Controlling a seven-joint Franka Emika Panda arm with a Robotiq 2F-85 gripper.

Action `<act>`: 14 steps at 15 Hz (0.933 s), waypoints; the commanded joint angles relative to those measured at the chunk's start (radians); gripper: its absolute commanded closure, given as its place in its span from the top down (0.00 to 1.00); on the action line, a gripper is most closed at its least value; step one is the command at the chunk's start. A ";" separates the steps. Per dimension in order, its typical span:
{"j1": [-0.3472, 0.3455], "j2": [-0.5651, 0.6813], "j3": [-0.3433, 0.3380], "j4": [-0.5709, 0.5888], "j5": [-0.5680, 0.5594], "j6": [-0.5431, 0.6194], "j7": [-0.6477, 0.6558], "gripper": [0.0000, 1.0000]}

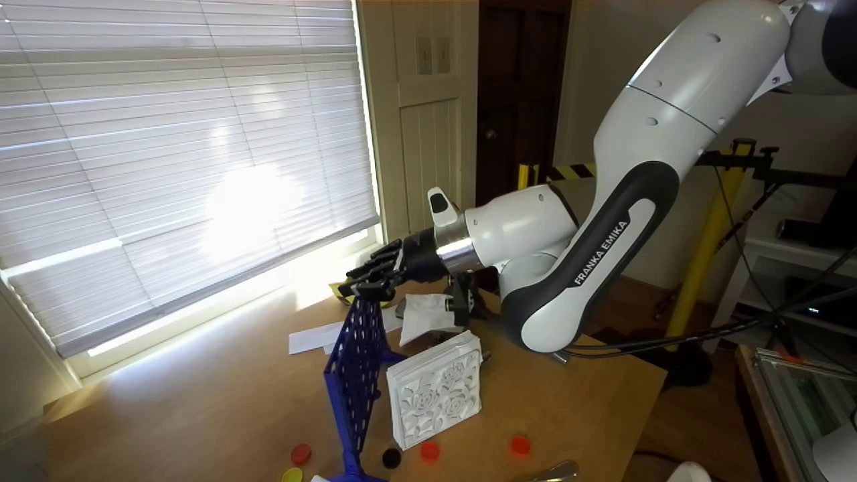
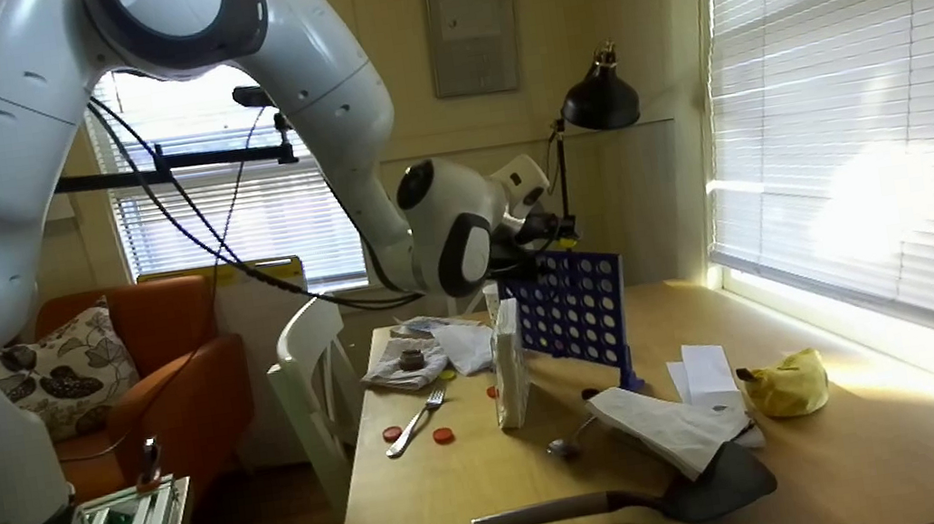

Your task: Place one yellow chip in the blue gameboard.

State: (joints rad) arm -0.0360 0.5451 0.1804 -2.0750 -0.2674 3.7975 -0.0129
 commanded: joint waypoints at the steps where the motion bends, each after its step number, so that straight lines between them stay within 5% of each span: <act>1: -0.008 -0.014 -0.006 -0.022 -0.035 0.002 0.043 0.10; 14: -0.005 0.025 -0.008 -0.012 -0.062 0.089 0.045 0.10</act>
State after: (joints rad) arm -0.0363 0.5516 0.1790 -2.0927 -0.2843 3.8532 -0.0029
